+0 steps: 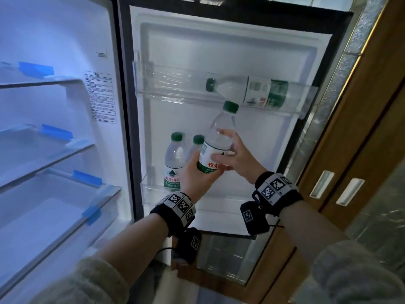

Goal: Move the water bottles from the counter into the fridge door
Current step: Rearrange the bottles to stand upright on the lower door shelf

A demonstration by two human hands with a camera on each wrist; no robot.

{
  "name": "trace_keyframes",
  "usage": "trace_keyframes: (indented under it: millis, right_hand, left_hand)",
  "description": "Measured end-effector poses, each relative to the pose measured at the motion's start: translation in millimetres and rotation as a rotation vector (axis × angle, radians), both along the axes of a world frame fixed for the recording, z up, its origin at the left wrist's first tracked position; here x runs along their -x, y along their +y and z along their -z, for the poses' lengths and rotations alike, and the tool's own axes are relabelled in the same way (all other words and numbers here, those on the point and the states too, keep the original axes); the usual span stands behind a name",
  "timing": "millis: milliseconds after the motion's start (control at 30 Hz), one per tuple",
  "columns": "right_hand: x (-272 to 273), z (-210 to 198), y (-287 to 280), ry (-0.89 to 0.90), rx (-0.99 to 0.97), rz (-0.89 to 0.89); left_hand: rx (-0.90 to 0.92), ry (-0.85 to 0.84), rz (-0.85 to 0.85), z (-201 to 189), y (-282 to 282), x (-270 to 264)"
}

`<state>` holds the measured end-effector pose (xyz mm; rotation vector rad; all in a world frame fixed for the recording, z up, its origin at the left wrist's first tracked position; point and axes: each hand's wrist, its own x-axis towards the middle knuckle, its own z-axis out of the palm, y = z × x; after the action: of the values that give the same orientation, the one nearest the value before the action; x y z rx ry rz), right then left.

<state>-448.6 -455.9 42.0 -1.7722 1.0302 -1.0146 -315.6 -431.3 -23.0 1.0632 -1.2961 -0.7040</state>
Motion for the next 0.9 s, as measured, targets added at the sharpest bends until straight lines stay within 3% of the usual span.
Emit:
trace_keyframes:
  millis: [100, 233, 300, 433, 900]
  right_hand:
    - [5.4, 6.1, -3.8, 0.007, 0.074, 0.146]
    - [12.6, 22.1, -9.4, 0.099, 0.157, 0.291]
    - [11.8, 29.9, -10.6, 0.166, 0.201, 0.343]
    - [6.0, 44.1, -13.6, 0.214, 0.236, 0.395]
    - [-15.8, 79.9, -39.1, 0.245, 0.036, 0.511]
  left_hand:
    - [-0.055, 0.026, 0.111, 8.2, -8.7, 6.1]
    - [-0.118, -0.108, 0.202, 6.6, -20.5, 7.2]
    - [-0.131, -0.233, 0.185, 3.4, -26.1, 3.5]
    - [-0.170, -0.331, 0.169, 14.7, -40.1, -6.2]
    - [-0.207, -0.573, -0.008, 17.8, -49.6, -45.4]
